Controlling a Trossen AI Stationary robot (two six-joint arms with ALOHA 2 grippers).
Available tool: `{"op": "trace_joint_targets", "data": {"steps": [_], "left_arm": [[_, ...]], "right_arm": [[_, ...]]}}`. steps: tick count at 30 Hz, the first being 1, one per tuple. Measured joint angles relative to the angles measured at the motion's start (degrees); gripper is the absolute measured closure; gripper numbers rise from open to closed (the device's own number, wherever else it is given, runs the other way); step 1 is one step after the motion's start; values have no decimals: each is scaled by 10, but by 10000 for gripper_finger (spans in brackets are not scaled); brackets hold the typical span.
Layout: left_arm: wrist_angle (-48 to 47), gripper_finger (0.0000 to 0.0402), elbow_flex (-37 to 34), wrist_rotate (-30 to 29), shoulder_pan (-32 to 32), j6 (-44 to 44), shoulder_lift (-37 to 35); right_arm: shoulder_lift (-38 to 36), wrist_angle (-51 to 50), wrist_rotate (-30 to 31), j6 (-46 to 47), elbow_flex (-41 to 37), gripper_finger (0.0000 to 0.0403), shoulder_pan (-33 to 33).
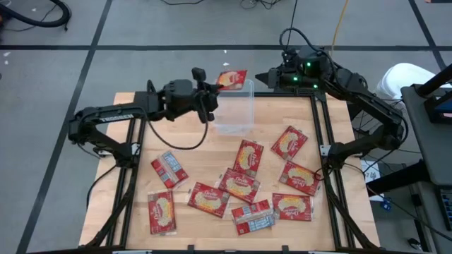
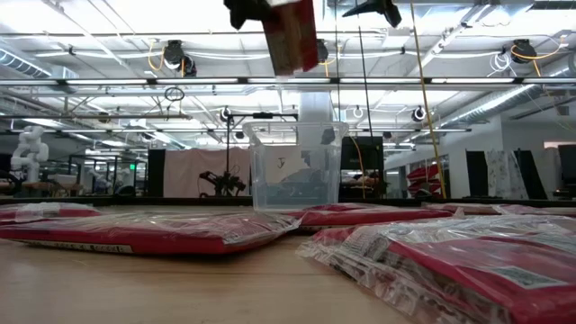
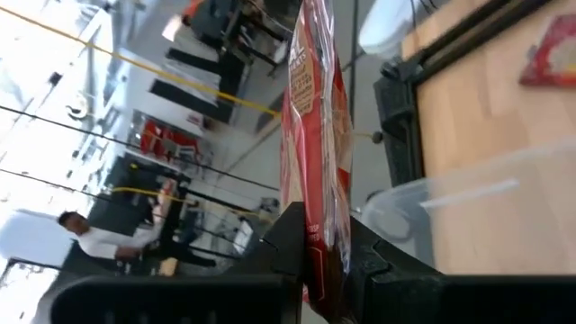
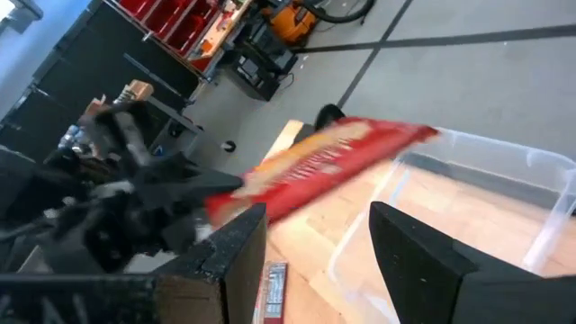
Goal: Sort popcorn bags into baskets
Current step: Put the red popcorn bag into the transparent container
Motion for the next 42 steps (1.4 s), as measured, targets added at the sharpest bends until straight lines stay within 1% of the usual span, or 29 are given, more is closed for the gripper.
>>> {"op": "trace_joint_targets", "data": {"steps": [4, 7, 9, 10, 18, 22, 28, 32, 35, 38, 42], "left_arm": [[-9, 371, 0, 8, 5, -1, 39], [-8, 371, 0, 50, 13, -12, 67], [-5, 371, 0, 83, 19, -24, 84], [-8, 371, 0, 90, 21, -30, 93], [-14, 371, 0, 96, 47, -36, 159], [-21, 371, 0, 122, 71, -37, 192], [-16, 371, 0, 132, 92, -3, 206], [-12, 370, 0, 179, 111, -4, 206], [-12, 370, 0, 191, 120, -10, 206], [-12, 355, 0, 192, 128, -15, 206], [-13, 302, 0, 190, 137, -33, 206]], "right_arm": [[-3, -6, 23, -5, 0, 211, 0], [-7, -35, 42, -15, 0, 211, 0], [-15, -52, 42, -38, 0, 211, 0], [-20, -62, 43, -48, 0, 211, 0], [-56, -131, 46, -75, 0, 211, 0], [-67, -153, 46, -77, 0, 211, 0], [-77, -170, 45, -74, 0, 211, 0], [-77, -170, 46, -78, 0, 211, 0], [-78, -162, 46, -80, -10, 211, 0], [-78, -154, 46, -76, -26, 211, 0], [-79, -114, 42, -65, -53, 211, 0]]}}
